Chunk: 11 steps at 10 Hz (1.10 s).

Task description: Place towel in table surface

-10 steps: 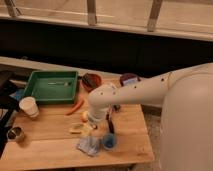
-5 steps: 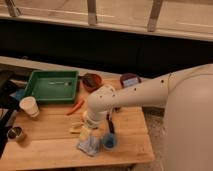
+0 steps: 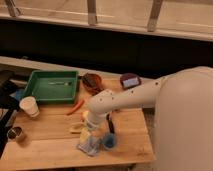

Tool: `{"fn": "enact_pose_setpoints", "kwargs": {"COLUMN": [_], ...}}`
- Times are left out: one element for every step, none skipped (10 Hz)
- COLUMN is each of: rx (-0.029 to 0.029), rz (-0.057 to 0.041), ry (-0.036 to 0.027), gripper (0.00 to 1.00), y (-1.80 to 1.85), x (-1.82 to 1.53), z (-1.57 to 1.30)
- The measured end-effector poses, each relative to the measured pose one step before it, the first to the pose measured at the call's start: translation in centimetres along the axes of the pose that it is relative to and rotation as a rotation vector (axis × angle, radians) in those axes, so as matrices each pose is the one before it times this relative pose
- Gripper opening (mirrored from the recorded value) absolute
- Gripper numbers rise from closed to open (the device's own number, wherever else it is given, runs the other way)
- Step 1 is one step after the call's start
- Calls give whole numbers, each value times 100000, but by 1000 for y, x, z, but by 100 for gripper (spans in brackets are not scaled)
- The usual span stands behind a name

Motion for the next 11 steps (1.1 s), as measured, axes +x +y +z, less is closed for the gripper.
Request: {"fn": "enact_pose_setpoints", "kwargs": {"rx": [-2006, -1462, -1038, 391, 325, -76, -118, -81, 241, 2915, 2779], "rz": [673, 448, 484, -173, -376, 234, 173, 215, 191, 891, 566], "ry": [291, -12, -95, -286, 207, 291, 109, 32, 67, -603, -1125], "gripper": [80, 80, 80, 80, 80, 80, 80, 80, 80, 80, 80], "y": [-75, 15, 184, -148, -126, 1, 30, 17, 62, 305, 458], "x": [162, 64, 53, -8, 74, 113, 27, 10, 108, 563, 138], "z": [907, 752, 419, -268, -185, -172, -21, -4, -60, -681, -972]}}
